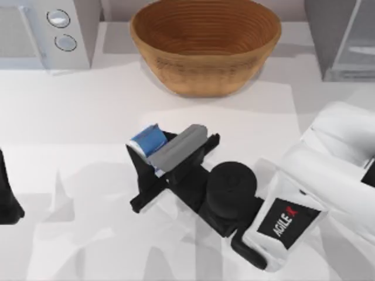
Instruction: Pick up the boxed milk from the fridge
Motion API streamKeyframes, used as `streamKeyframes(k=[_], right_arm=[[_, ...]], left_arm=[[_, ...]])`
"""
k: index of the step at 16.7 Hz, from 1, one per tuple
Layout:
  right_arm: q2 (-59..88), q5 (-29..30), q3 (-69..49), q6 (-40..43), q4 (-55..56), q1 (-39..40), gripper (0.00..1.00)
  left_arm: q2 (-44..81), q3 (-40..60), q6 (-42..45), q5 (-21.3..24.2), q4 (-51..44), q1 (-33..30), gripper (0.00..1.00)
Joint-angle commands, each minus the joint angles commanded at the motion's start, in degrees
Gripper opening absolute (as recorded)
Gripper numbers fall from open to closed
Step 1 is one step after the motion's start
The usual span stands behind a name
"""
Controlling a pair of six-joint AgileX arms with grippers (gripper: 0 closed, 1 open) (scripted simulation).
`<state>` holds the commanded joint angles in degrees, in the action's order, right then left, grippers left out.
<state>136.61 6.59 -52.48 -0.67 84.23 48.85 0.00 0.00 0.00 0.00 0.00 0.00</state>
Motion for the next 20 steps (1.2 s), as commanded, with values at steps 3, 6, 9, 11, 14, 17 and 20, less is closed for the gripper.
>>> streamKeyframes(k=[3,6,9,11,14,17,20], right_arm=[[0.00,0.00,0.00,0.00,0.00,0.00,0.15],[0.00,0.00,0.00,0.00,0.00,0.00,0.38],[0.00,0.00,0.00,0.00,0.00,0.00,0.60],[0.00,0.00,0.00,0.00,0.00,0.00,0.75],[0.00,0.00,0.00,0.00,0.00,0.00,0.98],[0.00,0.00,0.00,0.00,0.00,0.00,1.00],[0.00,0.00,0.00,0.00,0.00,0.00,1.00]], left_arm=[[0.00,0.00,0.00,0.00,0.00,0.00,1.00],[0.00,0.00,0.00,0.00,0.00,0.00,1.00],[0.00,0.00,0.00,0.00,0.00,0.00,1.00],[0.00,0.00,0.00,0.00,0.00,0.00,1.00],[0.00,0.00,0.00,0.00,0.00,0.00,1.00],[0.00,0.00,0.00,0.00,0.00,0.00,1.00],[0.00,0.00,0.00,0.00,0.00,0.00,1.00]])
